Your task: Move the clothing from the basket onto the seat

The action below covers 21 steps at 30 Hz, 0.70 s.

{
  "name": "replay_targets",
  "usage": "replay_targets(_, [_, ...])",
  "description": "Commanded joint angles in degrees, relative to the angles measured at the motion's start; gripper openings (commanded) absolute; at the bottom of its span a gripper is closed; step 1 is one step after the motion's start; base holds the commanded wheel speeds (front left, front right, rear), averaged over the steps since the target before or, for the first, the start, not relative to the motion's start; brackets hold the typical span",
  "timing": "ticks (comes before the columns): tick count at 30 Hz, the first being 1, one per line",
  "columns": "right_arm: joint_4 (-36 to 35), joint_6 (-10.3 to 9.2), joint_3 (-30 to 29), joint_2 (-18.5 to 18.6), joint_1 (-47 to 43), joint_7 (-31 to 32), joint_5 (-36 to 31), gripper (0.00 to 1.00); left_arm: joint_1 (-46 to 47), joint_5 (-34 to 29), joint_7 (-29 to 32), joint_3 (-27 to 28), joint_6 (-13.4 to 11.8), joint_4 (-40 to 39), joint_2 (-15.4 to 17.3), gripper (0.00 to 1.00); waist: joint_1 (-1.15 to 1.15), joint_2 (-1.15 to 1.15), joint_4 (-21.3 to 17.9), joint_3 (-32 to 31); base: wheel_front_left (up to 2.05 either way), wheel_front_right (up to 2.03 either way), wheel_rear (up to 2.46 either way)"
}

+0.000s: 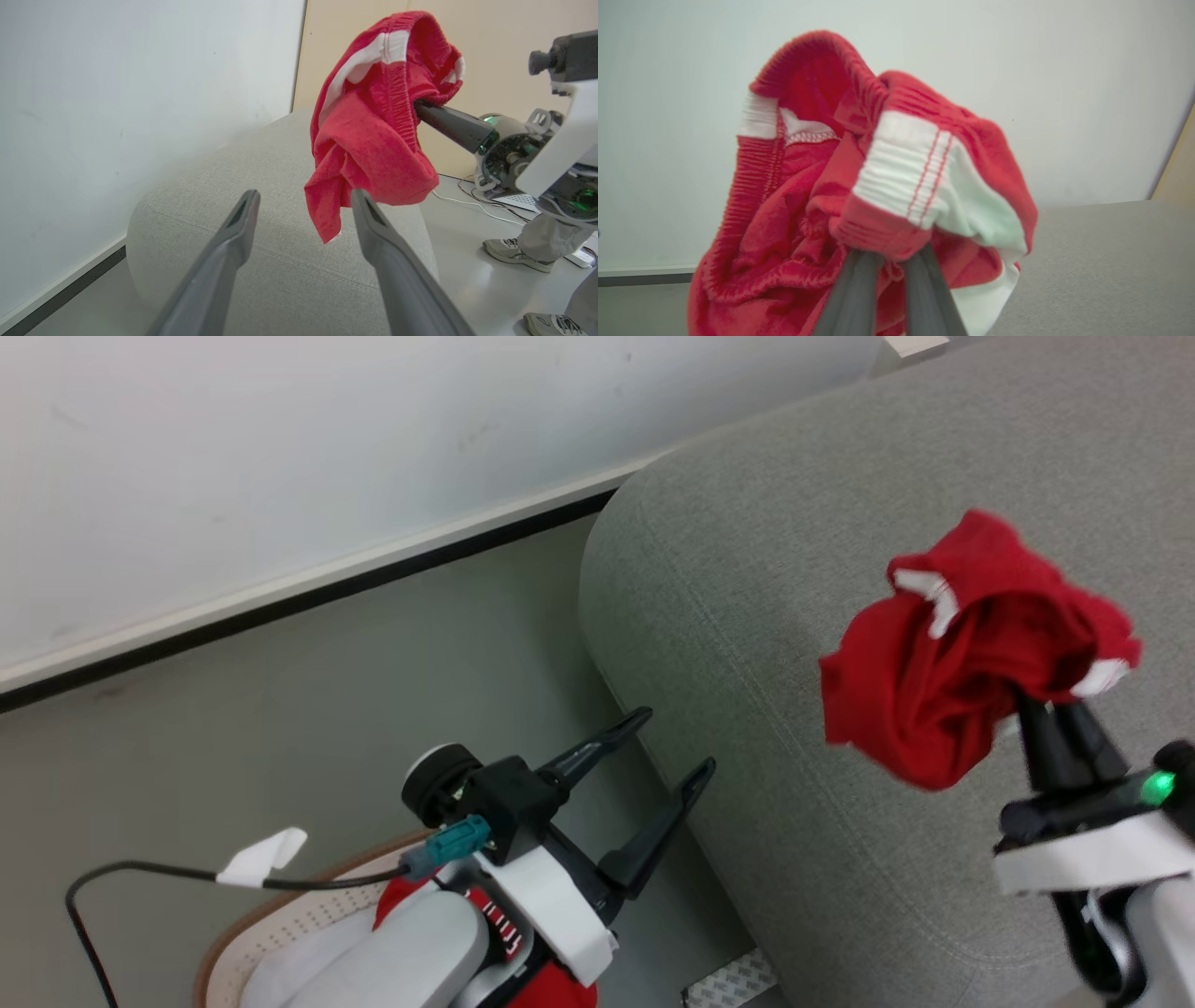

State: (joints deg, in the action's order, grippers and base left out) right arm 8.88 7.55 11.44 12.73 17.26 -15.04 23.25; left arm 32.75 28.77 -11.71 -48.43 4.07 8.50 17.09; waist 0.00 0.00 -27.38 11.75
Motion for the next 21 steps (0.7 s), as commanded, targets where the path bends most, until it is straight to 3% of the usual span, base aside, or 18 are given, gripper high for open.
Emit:
replay_targets(1, [1.26, -0.12, -1.85, 1.02, 3.7, 0.25, -0.1, 0.0, 1.15, -0.77, 0.64, 0.26, 0.04, -0.75, 1.08, 1.0, 0.0, 0.0, 1.75, 2.59, 0.0, 0.0, 0.0])
replay_targets(12, [10.17, -0.12, -13.0, 7.9, 26.97, 10.29, 1.78, 0.0, 5.87, -1.82, 3.8, 1.57, 0.52, -6.05, 5.49, 1.0, 0.0, 0.0, 11.16, 16.29, 0.0, 0.0, 0.0])
replay_targets(21, [22.26, -0.12, -13.64, 13.86, 40.13, 22.77, 2.41, 0.0, 7.77, -1.91, 2.89, 2.81, 0.09, -7.06, 6.47, 1.0, 0.0, 0.0, 16.96, 21.64, 0.0, 0.0, 0.0])
